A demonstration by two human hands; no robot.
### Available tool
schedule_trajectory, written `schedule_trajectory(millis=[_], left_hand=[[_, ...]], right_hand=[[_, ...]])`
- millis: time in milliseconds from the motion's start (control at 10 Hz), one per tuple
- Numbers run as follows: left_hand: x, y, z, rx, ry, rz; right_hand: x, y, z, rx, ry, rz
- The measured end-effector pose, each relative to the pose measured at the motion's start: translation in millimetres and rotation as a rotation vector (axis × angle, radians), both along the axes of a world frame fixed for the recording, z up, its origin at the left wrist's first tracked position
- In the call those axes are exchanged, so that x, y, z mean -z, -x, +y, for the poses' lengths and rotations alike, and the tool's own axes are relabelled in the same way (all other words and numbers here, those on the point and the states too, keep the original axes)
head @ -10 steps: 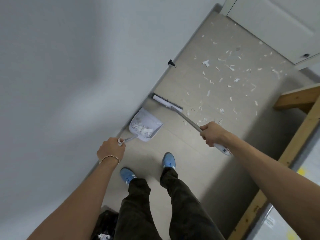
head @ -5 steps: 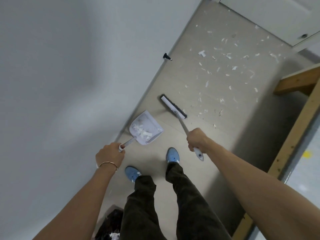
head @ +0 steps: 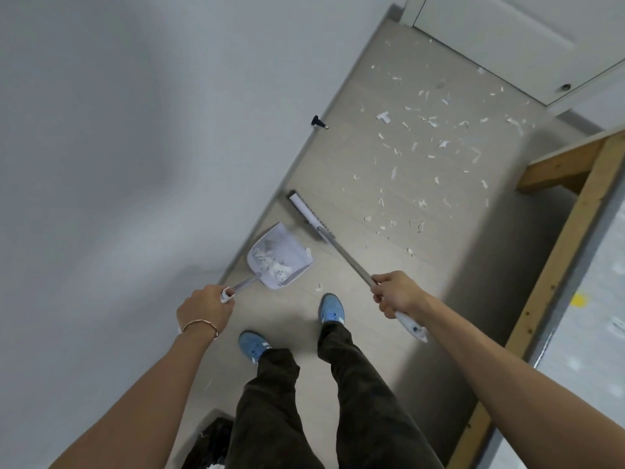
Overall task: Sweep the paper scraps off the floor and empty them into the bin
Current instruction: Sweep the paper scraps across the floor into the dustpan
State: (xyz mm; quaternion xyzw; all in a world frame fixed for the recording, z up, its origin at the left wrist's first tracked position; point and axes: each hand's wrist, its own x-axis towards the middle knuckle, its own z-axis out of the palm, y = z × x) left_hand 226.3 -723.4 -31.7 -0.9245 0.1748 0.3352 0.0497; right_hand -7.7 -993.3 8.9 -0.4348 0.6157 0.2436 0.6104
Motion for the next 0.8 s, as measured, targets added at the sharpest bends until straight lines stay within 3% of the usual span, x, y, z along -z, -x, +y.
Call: schedule_trajectory(millis=[100, 300, 500, 700, 800], left_hand=[[-6.7, 2.3, 10.3, -0.011, -0.006, -0.011], [-6.6, 7.6, 24.1, 0.014, -0.034, -0.035], [-1.0, 14.3, 30.7, 0.056, -0.033, -0.047], [-5.6, 17.4, 36.7, -0.012, -0.025, -0.045], [-6.9, 24.7, 45.5, -0.009, -0.001, -0.027]], right_hand=[[8.1, -5.2, -8.5, -0.011, 0.074, 0.024], [39.5, -22.9, 18.7, -0.231, 0.174, 0.09], [50.8, -27.2, 77.7, -0.377, 0.019, 0.052], [9.4, -8.1, 65.8, -0.058, -0.093, -0.018], [-2.5, 14.1, 53.5, -0.032, -0.072, -0.036]])
